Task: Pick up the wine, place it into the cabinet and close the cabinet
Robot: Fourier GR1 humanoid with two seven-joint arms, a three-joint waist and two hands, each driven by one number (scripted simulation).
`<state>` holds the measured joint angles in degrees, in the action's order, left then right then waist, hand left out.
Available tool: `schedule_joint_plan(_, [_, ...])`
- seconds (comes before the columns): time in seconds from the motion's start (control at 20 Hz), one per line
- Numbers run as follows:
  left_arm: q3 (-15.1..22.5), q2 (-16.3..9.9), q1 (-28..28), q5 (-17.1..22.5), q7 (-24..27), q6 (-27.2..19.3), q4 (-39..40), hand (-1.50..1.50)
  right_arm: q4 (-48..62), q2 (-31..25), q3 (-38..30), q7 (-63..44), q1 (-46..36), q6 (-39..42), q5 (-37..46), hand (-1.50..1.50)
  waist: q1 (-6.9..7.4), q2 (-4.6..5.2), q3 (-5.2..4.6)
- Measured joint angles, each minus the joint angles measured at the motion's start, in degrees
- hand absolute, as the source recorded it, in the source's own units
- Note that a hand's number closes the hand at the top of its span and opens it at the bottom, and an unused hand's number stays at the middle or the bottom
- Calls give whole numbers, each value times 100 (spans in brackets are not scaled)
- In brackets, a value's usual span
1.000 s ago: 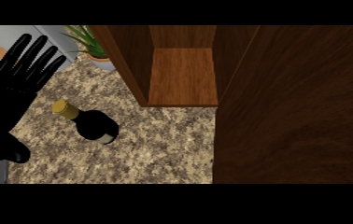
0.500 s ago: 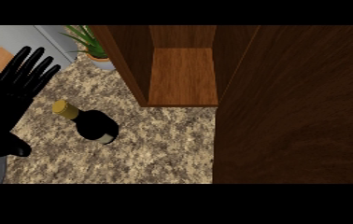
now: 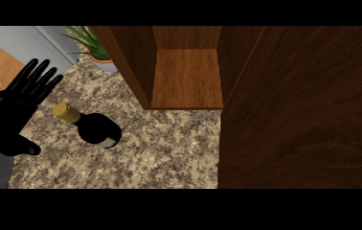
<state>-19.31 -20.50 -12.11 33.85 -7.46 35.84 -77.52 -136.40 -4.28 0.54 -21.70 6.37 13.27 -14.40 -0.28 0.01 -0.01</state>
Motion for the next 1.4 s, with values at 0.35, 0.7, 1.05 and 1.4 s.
schedule_joint_plan(0.35, [28,-30,-100,-790,911,372,963,-150,3,-13,-32,-116,-88,19,3,-150,-5,3,0])
schedule_joint_plan(0.7, [106,-52,-302,-1434,1716,537,1864,-150,-20,110,119,-14,-1,42,152,-150,-5,3,-1])
schedule_joint_plan(1.05, [254,-122,-647,-2154,2692,628,3107,-150,15,11,-91,-186,-228,49,3,-150,-16,8,-3])
schedule_joint_plan(1.4, [433,-157,-958,-2616,3205,480,4037,-150,13,96,-3,-33,-44,144,91,-150,-31,10,-3])
